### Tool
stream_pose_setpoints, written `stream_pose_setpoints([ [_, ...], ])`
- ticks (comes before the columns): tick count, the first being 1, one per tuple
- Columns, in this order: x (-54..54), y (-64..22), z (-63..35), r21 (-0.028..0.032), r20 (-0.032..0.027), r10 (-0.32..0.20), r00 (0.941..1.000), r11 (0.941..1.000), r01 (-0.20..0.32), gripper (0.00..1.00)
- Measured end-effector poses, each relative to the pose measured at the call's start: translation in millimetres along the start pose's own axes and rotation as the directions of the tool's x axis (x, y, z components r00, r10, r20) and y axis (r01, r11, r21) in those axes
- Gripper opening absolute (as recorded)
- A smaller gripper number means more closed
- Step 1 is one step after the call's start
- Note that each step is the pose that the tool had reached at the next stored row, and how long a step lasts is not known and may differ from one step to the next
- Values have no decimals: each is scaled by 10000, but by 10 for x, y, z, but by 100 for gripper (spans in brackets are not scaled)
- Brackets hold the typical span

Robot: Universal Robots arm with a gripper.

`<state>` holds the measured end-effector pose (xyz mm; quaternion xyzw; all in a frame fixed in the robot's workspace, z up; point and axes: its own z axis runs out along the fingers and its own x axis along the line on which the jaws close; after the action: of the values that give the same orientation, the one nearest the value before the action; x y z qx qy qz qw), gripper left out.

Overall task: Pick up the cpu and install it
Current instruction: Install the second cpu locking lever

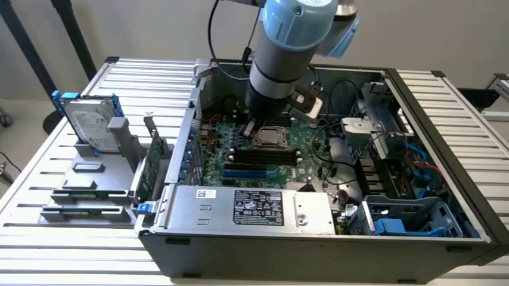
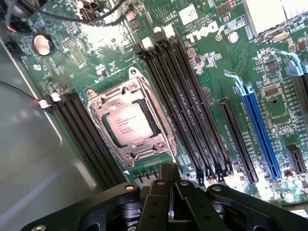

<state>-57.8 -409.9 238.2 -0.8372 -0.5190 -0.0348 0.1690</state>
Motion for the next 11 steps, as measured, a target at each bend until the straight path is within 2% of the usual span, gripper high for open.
stream_pose_setpoints([
  [7, -1, 53, -112, 74, 36, 29, 10000, 10000, -29, 11],
  [11, -97, 103, -144, 95, -2, 25, 10000, 10000, -25, 11],
])
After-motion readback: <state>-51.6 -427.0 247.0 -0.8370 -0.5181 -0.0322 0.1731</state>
